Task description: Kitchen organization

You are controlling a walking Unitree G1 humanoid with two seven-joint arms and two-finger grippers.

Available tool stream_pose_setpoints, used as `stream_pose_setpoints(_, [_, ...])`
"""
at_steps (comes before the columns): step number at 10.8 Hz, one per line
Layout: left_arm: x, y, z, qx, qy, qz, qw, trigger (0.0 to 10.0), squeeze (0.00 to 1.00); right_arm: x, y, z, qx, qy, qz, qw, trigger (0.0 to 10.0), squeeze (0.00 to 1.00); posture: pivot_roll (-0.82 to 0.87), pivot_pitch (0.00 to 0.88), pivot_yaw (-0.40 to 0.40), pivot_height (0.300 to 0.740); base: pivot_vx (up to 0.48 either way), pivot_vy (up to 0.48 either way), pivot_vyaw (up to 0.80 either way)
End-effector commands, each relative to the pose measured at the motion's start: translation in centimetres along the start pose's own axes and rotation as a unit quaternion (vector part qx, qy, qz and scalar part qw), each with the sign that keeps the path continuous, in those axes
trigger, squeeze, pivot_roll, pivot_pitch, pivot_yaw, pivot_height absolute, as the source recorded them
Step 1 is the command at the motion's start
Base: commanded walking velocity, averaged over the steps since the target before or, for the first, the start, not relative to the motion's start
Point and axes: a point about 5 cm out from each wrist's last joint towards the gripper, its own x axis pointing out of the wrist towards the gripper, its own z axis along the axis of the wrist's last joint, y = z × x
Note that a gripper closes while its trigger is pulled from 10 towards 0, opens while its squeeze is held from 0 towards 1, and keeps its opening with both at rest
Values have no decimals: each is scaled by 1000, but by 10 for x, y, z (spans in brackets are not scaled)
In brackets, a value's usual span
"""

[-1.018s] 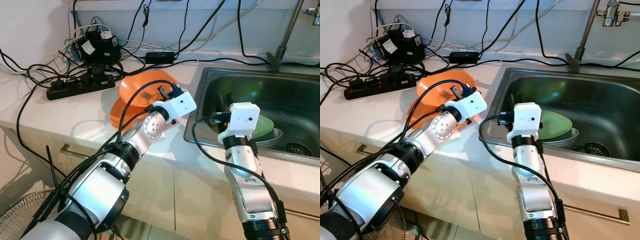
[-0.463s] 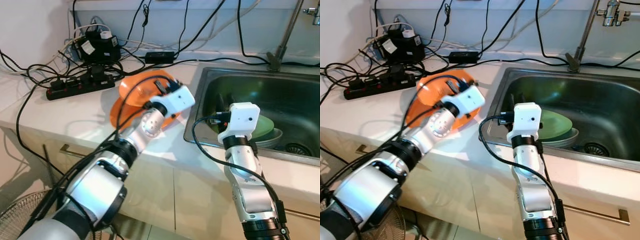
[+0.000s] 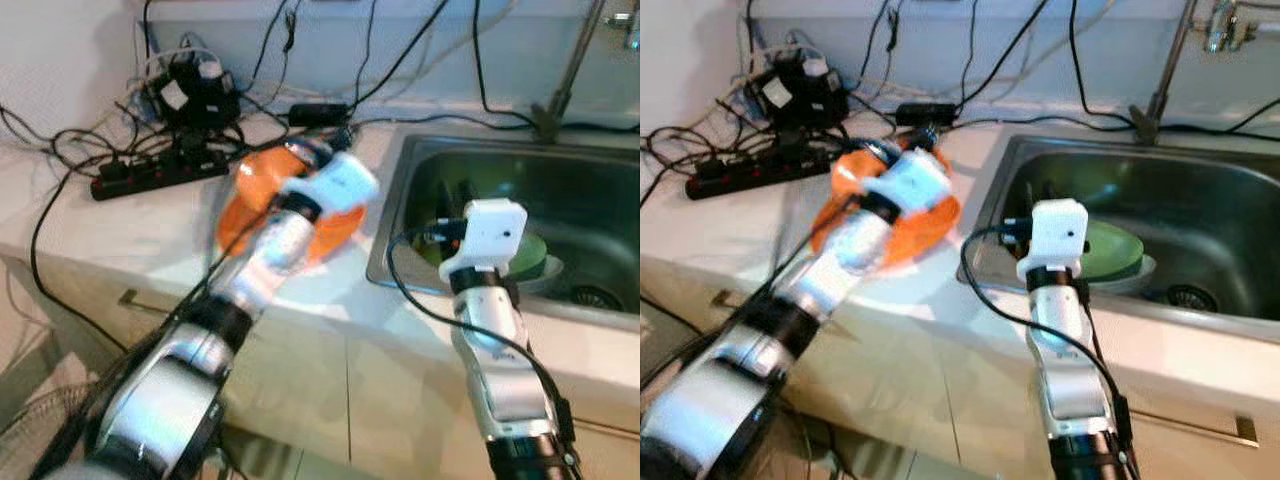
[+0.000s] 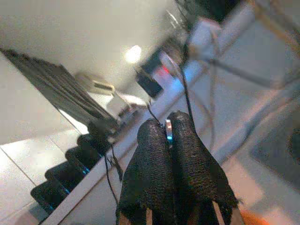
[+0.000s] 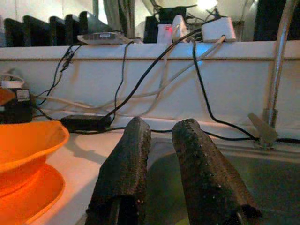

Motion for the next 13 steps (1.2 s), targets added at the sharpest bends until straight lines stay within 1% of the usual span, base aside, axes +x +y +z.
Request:
stream_pose_setpoints(1, [-2,9,5,-30,-12,20,999,0,0,4,3,7,2,-15,1,1000,10000,0,14,0,117,740,0,0,0])
stream_pose_setpoints(2, [-15,15,10,-87,-19,62,994,0,0,4,5,6,5,-14,4,1000,10000,0,21,0,113,740,0,0,0])
stream_pose_setpoints(3, [-21,17,16,-113,-30,73,990,0,0,4,7,7,8,-16,7,1000,10000,0,22,0,112,740,0,0,0])
stream_pose_setpoints(4, [-23,16,25,-132,-49,68,988,0,0,4,8,7,9,-18,9,1000,10000,0,27,0,108,740,0,0,0])
stream_pose_setpoints(5, [-22,19,38,-147,-77,66,984,0,0,4,8,7,10,-18,9,1000,10000,0,27,0,107,740,0,0,0])
stream_pose_setpoints(6, [-19,26,49,-155,-103,79,979,0,0,5,8,7,11,-19,9,1000,10000,0,25,0,108,740,0,0,0])
stream_pose_setpoints(7, [-17,30,58,-163,-123,76,976,0,0,4,8,6,11,-18,7,1000,10000,0,25,0,108,740,0,0,0])
stream_pose_setpoints(8, [-14,29,61,-218,-124,74,965,10000,0,4,8,6,11,-17,6,1000,10000,0,32,0,106,740,0,0,0])
stream_pose_setpoints(9, [-13,25,59,-308,-106,78,942,10000,0,4,9,6,12,-17,6,1000,10000,0,31,0,108,740,0,0,0])
stream_pose_setpoints(10, [-12,20,54,-419,-81,85,900,10000,0,4,9,6,13,-17,5,1000,10000,0,30,0,109,740,0,0,0])
stream_pose_setpoints(11, [-13,18,50,-453,-70,87,885,10000,0,4,9,6,13,-17,4,1000,10000,0,28,0,110,740,0,0,0])
stream_pose_setpoints(12, [-13,16,42,-488,-55,87,867,10000,0,3,8,6,1,-20,7,1000,10000,0,28,0,111,740,0,0,0])
stream_pose_setpoints(13, [-13,14,37,-526,-45,85,845,10000,0,2,7,6,-9,-20,11,1000,10000,0,30,0,110,740,0,0,0])
